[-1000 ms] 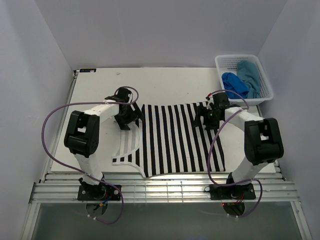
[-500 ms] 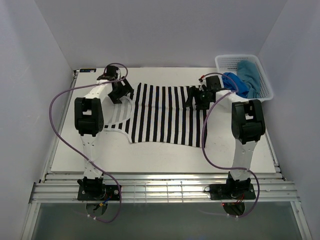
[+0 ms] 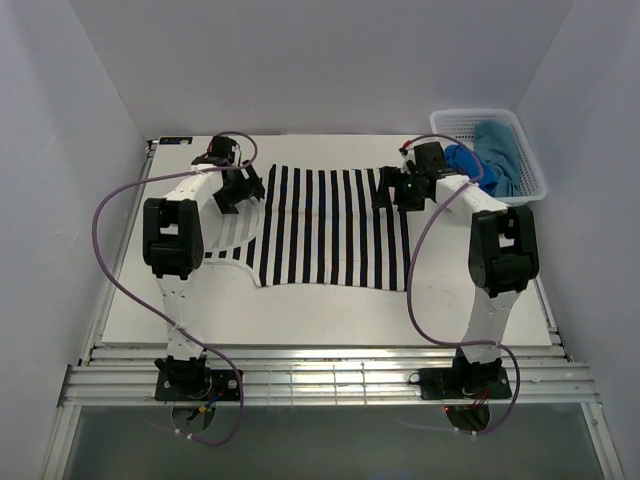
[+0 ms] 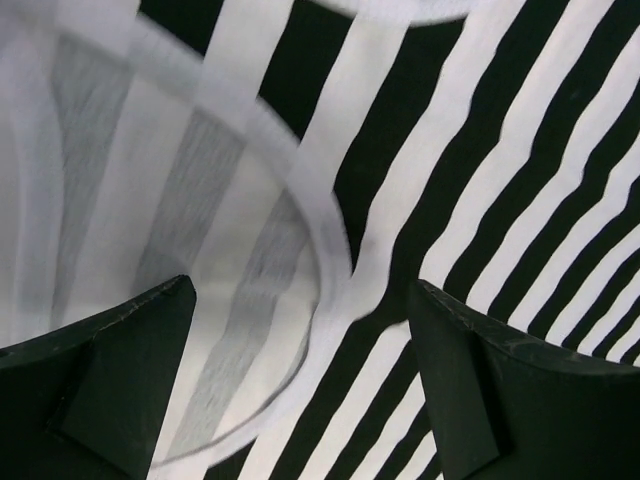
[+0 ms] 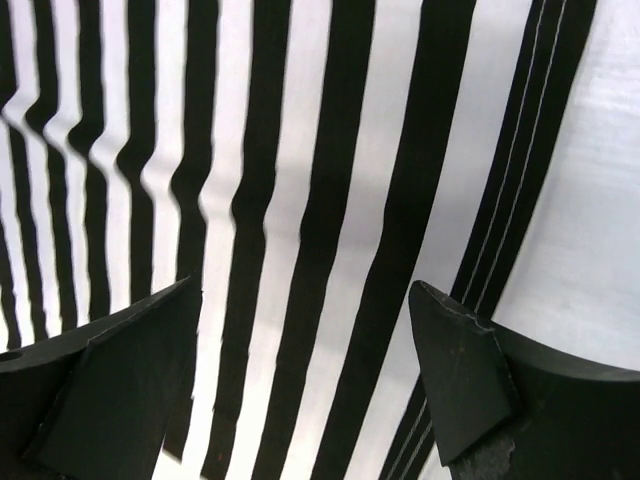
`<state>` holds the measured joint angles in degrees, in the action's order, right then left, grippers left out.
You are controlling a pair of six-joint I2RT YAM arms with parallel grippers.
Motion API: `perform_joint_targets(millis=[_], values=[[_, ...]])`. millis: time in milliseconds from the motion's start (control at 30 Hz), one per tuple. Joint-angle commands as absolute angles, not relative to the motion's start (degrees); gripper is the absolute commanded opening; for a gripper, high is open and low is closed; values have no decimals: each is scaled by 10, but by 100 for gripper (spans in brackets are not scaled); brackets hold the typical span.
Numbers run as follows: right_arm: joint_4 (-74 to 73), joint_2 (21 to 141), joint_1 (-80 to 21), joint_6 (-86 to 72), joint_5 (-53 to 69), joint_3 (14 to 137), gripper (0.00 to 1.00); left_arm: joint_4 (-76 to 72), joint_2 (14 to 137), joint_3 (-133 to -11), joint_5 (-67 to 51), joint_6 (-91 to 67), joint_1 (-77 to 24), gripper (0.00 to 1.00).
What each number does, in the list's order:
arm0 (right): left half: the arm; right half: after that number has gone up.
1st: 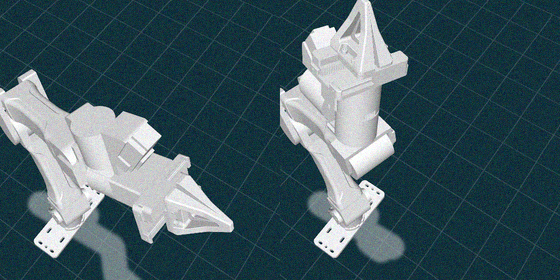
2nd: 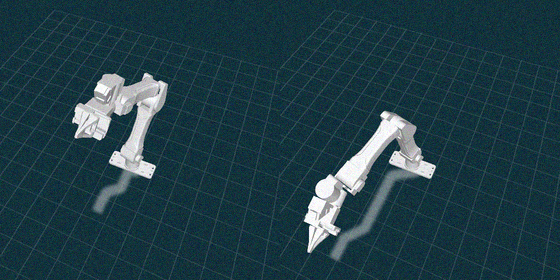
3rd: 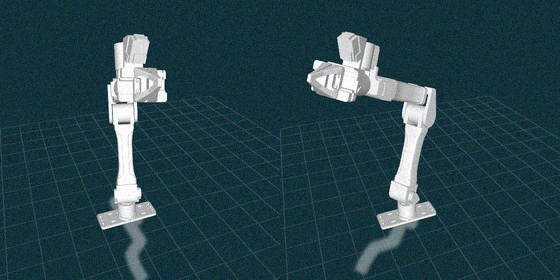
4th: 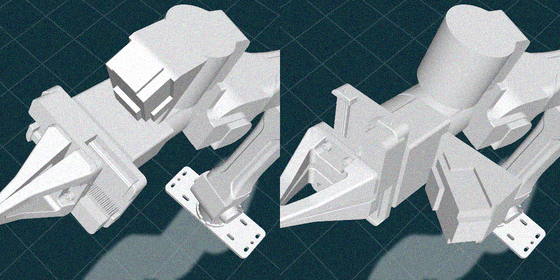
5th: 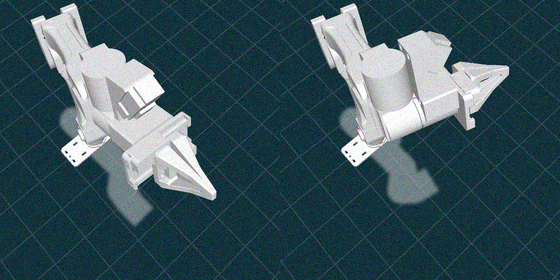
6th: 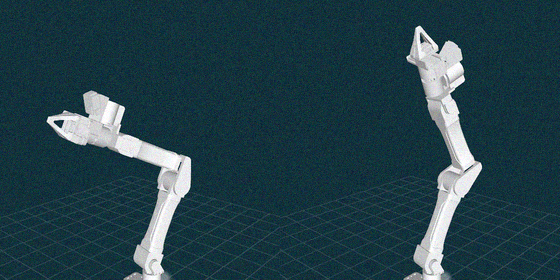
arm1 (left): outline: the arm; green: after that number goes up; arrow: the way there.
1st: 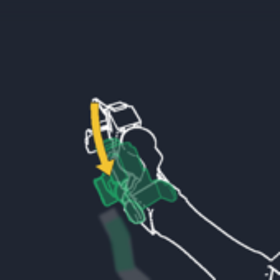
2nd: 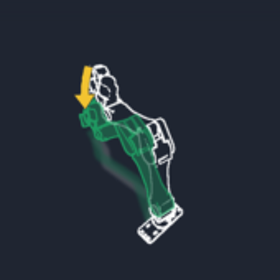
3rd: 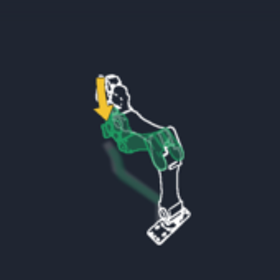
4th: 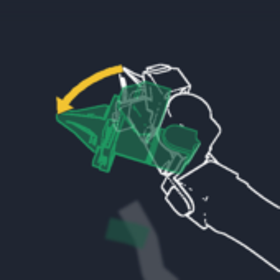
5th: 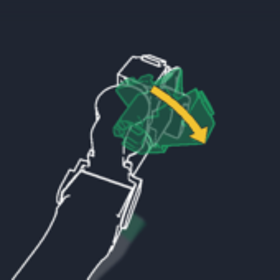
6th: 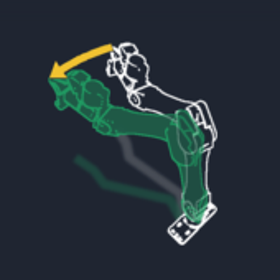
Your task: Fold and stack the tank tops
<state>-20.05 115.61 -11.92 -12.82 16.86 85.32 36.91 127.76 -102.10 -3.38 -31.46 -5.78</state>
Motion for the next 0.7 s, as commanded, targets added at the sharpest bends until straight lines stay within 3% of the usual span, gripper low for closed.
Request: perform_joint_targets(millis=[0,267,433,667], values=[[-204,1027,-132,-113,149,802,90,398,1151,-984,-22,-315,-60,98],[-175,775,-133,-179,99,526,90,406,903,-720,6,-403,-98,98],[-178,676,-132,-207,98,443,90,396,789,-583,-32,-465,-135,98],[-202,618,-132,-211,109,401,90,355,751,-463,-32,-533,-162,98]])
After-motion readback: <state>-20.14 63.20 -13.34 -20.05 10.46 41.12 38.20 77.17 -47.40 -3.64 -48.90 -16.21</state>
